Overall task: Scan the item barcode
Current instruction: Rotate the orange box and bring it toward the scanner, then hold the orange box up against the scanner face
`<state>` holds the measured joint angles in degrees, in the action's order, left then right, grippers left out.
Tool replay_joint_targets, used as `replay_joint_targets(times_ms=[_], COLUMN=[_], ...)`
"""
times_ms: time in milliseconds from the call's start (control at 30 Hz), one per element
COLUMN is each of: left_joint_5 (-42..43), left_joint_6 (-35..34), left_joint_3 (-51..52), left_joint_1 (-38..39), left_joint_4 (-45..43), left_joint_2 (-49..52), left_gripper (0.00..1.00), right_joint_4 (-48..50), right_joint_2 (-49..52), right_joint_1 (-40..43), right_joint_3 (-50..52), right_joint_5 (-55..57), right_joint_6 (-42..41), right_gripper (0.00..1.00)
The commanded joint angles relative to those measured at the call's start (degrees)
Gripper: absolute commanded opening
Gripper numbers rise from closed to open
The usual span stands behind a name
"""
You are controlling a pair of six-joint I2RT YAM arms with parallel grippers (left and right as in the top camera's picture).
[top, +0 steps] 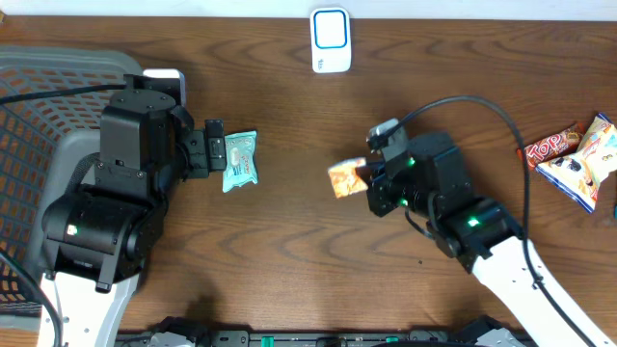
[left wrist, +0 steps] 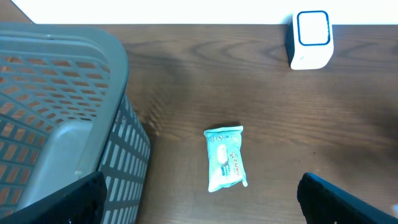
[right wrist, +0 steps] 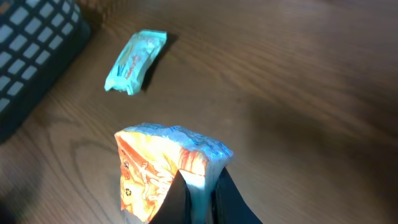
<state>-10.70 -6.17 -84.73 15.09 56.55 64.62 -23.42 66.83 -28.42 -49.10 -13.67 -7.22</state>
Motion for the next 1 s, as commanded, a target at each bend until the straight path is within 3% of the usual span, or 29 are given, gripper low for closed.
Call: replay_joint_targets(times_ms=[0, 100, 367, 600, 967], left_joint_5=[-0.5, -0.5, -0.5, -0.5, -0.5], left_joint_6=[0.09, 0.09, 0.09, 0.09, 0.09], left_joint_3=[0.02, 0.02, 0.02, 0.02, 0.02], left_joint_1=[-0.31, -0.28, -0.28, -0.31, -0.31], left_joint_4=[0.0, 0.0, 0.0, 0.0, 0.0], left_joint_2=[0.11, 0.11, 0.11, 0.11, 0.11], left_gripper=[0.98, 0.98, 0.98, 0.98, 0.98], right_joint_4=[6.69, 15.52, 35.71, 59.71, 61.96], right_joint_2=[0.46, 2.78, 16.44, 29.49, 44.26], right_joint_1=[-0.76, -0.76, -0.92, 0.11, 5.14], right_joint_3=[3.61, 6.14, 7.08, 6.08, -14.25], right_joint_5=[-3.13, -2.49, -2.25, 7.23, 8.46], right_joint_6=[5.31, 10.54, 8.66, 8.98, 10.75], right_gripper=[0.01, 0.01, 0.01, 0.01, 0.01])
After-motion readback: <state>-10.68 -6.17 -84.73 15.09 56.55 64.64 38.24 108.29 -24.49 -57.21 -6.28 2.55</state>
